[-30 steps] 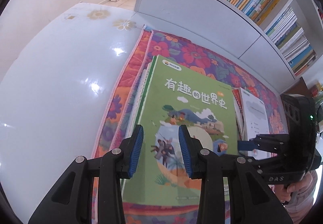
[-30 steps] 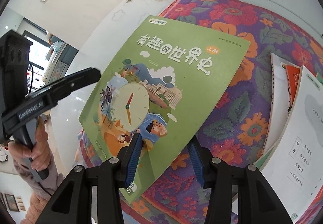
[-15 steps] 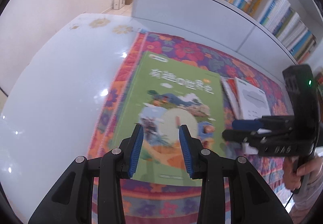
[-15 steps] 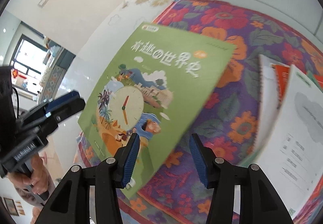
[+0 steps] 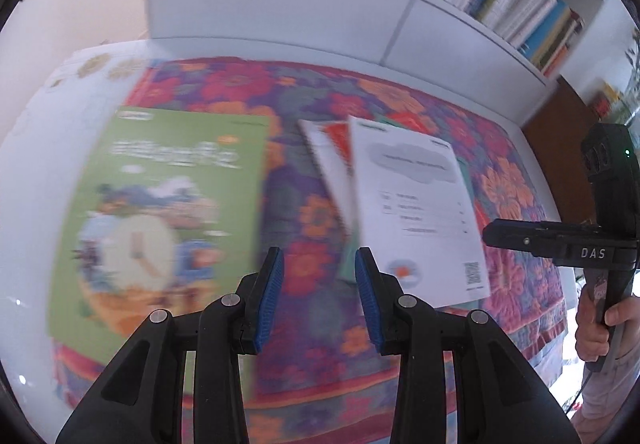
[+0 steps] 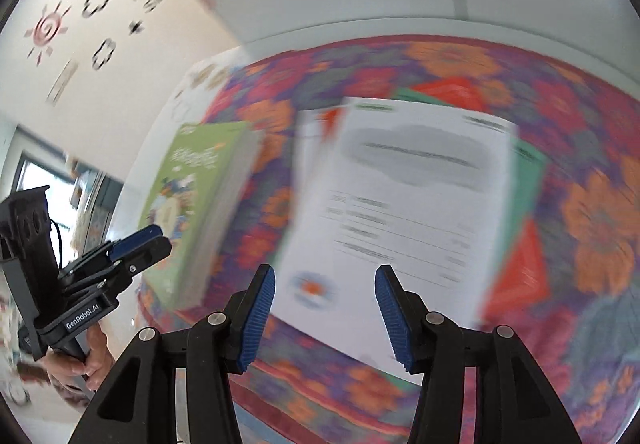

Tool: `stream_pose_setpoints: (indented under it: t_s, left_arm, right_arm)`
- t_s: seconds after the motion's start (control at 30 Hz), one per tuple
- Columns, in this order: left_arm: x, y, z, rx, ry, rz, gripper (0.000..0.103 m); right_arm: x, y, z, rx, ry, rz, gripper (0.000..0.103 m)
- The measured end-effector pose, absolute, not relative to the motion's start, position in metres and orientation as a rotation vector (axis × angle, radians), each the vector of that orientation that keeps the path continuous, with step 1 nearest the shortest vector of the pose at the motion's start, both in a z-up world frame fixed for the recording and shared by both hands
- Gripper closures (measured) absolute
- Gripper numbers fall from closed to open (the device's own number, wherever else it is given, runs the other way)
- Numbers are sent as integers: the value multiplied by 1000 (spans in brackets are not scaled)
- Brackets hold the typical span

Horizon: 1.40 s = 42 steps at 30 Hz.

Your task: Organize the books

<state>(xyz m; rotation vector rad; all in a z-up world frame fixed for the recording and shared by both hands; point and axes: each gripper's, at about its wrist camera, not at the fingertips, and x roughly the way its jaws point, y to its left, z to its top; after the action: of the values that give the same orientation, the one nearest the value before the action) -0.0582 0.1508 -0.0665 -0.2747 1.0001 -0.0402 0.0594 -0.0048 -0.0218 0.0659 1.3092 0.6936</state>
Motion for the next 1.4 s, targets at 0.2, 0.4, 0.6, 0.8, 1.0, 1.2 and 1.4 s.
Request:
stream_pose_setpoints:
  t_s: [0.2,0.4,0.6,0.8,1.0,1.2,1.4]
  left_arm:
    - [-37,113,-96,-273,1058,-40,69]
    - [-31,99,-113,-253,1102,-22,69]
    - [-31,92,-120,-224,1128,-29,69]
    - [-33,86,-120,-201,1141,-43,68]
    - [-43,72,-122,-189,1166,-96,68]
    - [-54,45,-117,-254,1179,-245,68]
    - [-63,19,-115,-370,1150,-399,68]
  right_arm:
    - [69,-71,-46,146,1350,620,52]
    - [69,-87,-74,163,1410,638,52]
    - [66,-78,-90,194,1447,691,52]
    - [60,-73,-86,235,1473,730,50]
    - [44,-78,-73,206,1458,737,50]
    - [23,-107,-32,252,1374,824,50]
    - [20,-121,6,288,1284,861,50]
